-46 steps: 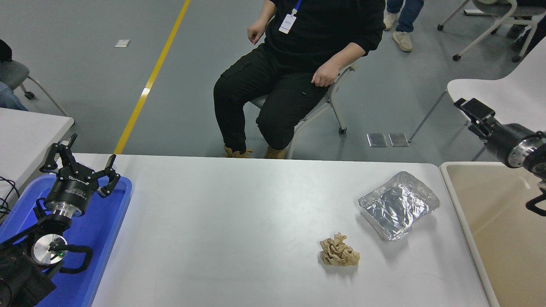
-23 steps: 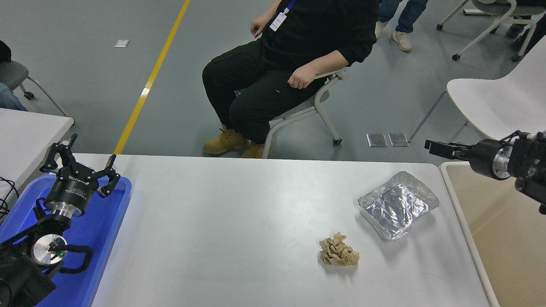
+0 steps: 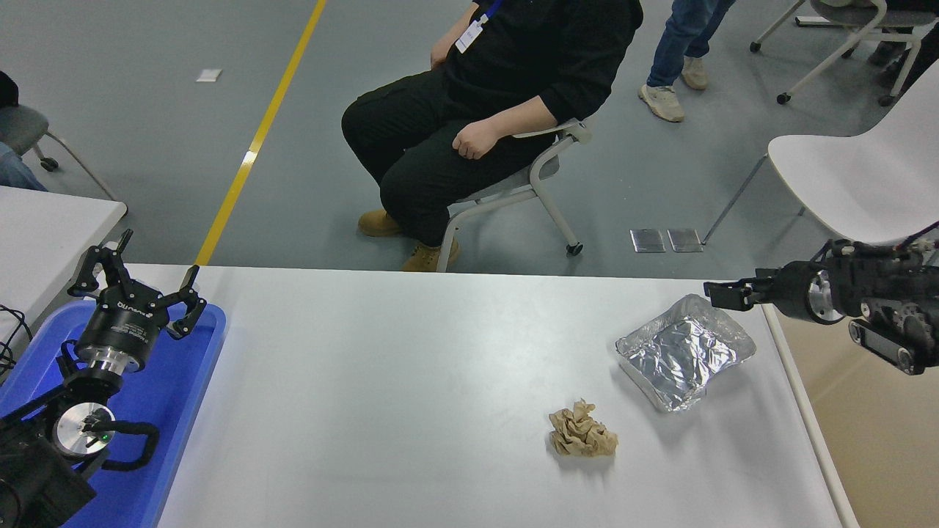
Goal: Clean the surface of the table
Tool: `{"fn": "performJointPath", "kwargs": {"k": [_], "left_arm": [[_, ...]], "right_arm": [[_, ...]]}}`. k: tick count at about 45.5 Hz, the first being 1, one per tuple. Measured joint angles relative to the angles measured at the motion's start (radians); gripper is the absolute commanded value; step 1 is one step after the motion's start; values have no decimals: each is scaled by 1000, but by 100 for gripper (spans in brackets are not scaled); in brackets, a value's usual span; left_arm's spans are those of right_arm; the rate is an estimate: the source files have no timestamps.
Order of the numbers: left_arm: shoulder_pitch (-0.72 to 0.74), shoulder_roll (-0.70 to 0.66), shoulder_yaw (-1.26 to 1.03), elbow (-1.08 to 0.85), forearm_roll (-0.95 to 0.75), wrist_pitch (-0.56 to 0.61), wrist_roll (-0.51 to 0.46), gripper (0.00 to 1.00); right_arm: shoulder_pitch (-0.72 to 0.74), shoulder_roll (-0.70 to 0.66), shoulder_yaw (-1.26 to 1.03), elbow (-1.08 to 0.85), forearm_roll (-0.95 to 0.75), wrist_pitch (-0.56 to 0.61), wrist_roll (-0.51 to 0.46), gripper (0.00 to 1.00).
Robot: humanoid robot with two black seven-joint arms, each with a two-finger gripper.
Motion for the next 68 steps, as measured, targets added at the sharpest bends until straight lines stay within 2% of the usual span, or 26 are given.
{"fn": "performJointPath", "kwargs": {"k": [9, 21, 42, 53, 61, 68], "left_arm": [[0, 0, 0, 0, 0, 0, 0, 100], [0, 0, 0, 0, 0, 0, 0, 100], [0, -1, 0, 0, 0, 0, 0, 100], [0, -1, 0, 0, 0, 0, 0, 100], [0, 0, 0, 0, 0, 0, 0, 100], [0, 0, 0, 0, 0, 0, 0, 100]], "right_arm": [[-61, 88, -73, -134, -5, -5, 1, 90], [-122, 145, -136, -211, -7, -33, 0, 81], [-191, 172, -163, -314, -16, -55, -8, 81], [-207, 173, -164, -329, -16, -54, -10, 86], [-200, 166, -154, -313, -7, -52, -10, 96], [-167, 128, -128, -242, -3, -47, -11, 96]]}}
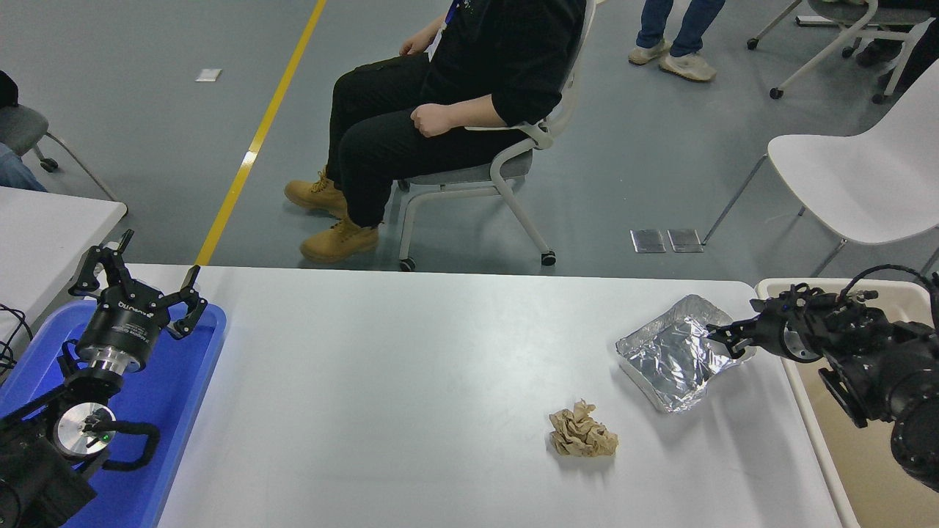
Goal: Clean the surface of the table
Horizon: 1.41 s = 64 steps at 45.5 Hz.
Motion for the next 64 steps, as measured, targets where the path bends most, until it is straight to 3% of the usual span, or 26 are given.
{"fn": "performJointPath", "kwargs": {"k": [19, 31, 42, 64], "left_arm": [[0, 0, 0, 0, 0, 0, 0, 100], [0, 0, 0, 0, 0, 0, 1, 100], [0, 0, 0, 0, 0, 0, 1, 100], [0, 1, 0, 0, 0, 0, 0, 100]], "right_arm": [[133, -193, 49, 411, 53, 44, -56, 96], [186, -243, 76, 594, 219, 65, -71, 96], [198, -249, 102, 662, 337, 85, -90, 96], [168, -249, 112, 677, 384, 86, -109, 96]]}}
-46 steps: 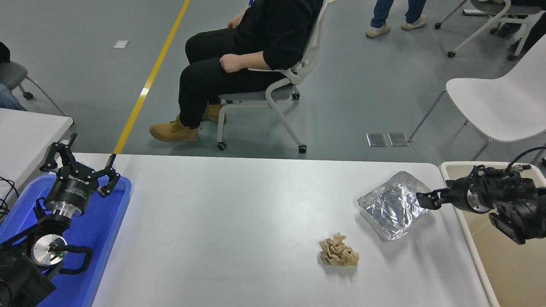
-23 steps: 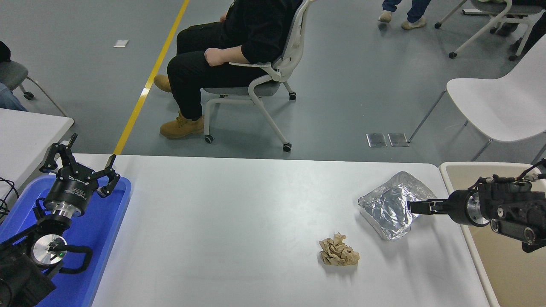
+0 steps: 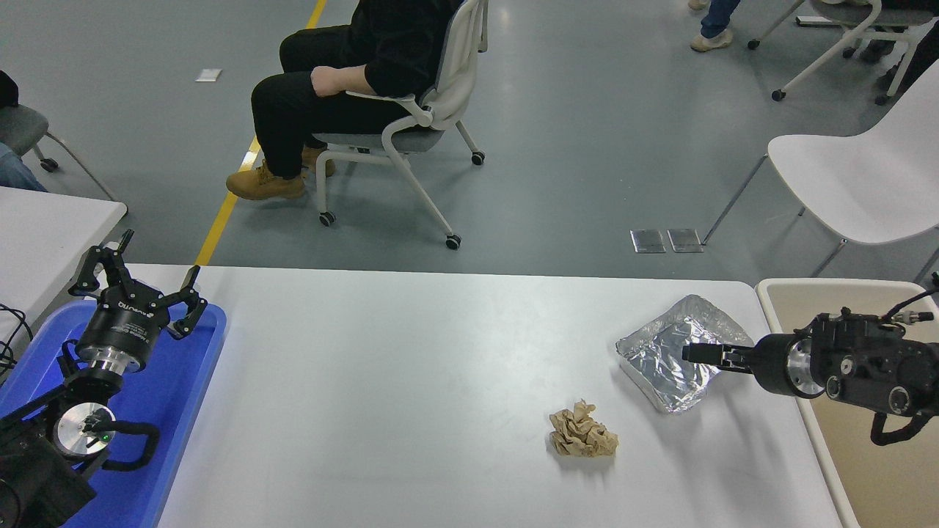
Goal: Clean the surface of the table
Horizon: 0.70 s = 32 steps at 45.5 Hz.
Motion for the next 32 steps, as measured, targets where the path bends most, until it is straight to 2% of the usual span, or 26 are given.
{"fn": "performJointPath", "kwargs": {"k": [32], "left_arm": [[0, 0, 0, 0, 0, 0, 0, 100]], "right_arm": [[-58, 37, 5, -52, 26, -10, -14, 96]]}}
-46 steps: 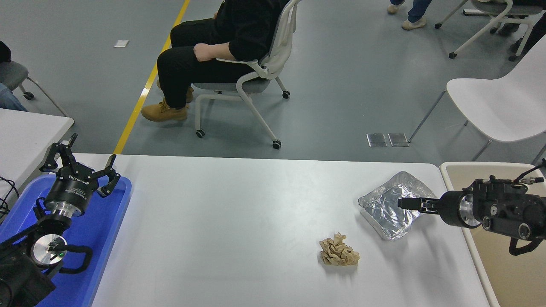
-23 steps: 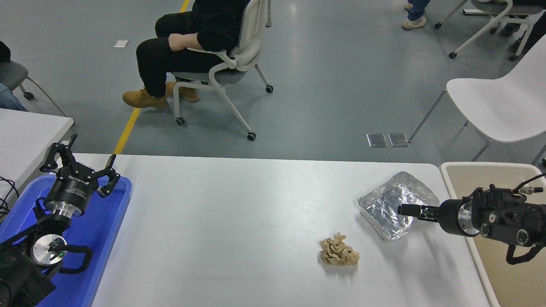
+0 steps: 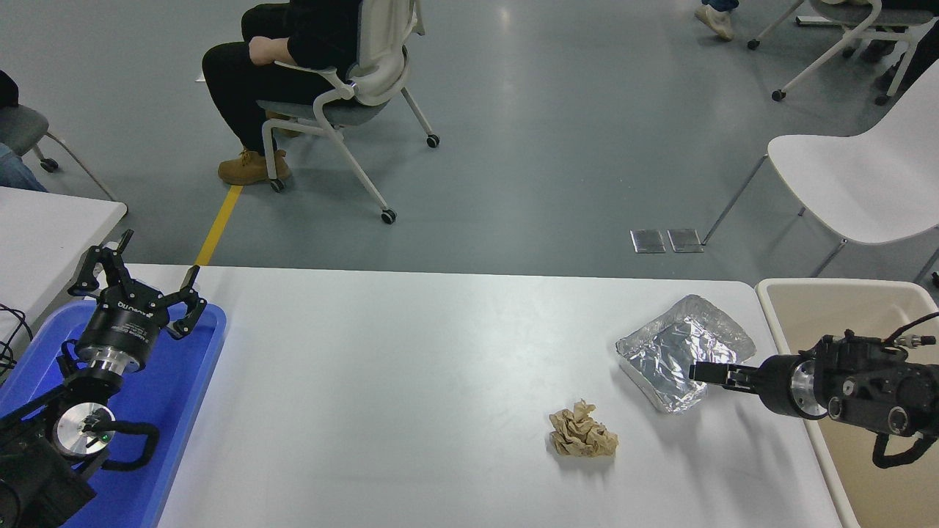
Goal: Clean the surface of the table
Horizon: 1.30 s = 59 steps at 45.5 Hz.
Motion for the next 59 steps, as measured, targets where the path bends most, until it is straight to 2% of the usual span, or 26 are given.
{"fn": "performJointPath", "kwargs": {"k": [23, 30, 41, 45, 56, 59], "left_arm": [[0, -1, 0, 0, 0, 0, 0, 100], [0, -1, 0, 0, 0, 0, 0, 100], [0, -1, 0, 0, 0, 0, 0, 100], [0, -1, 0, 0, 0, 0, 0, 100], [0, -1, 0, 0, 0, 0, 0, 100], [0, -1, 0, 0, 0, 0, 0, 100]], "right_arm": [[-47, 69, -8, -107, 44, 0, -4, 96], [-66, 74, -12, -131, 39, 0, -4, 85], [-82, 90, -22, -157, 32, 0, -4, 83], [-86, 95, -26, -164, 30, 0, -4, 75], [-93, 109, -47, -174, 28, -1, -3, 34], [-93, 111, -52, -177, 28, -1, -3, 31]]}}
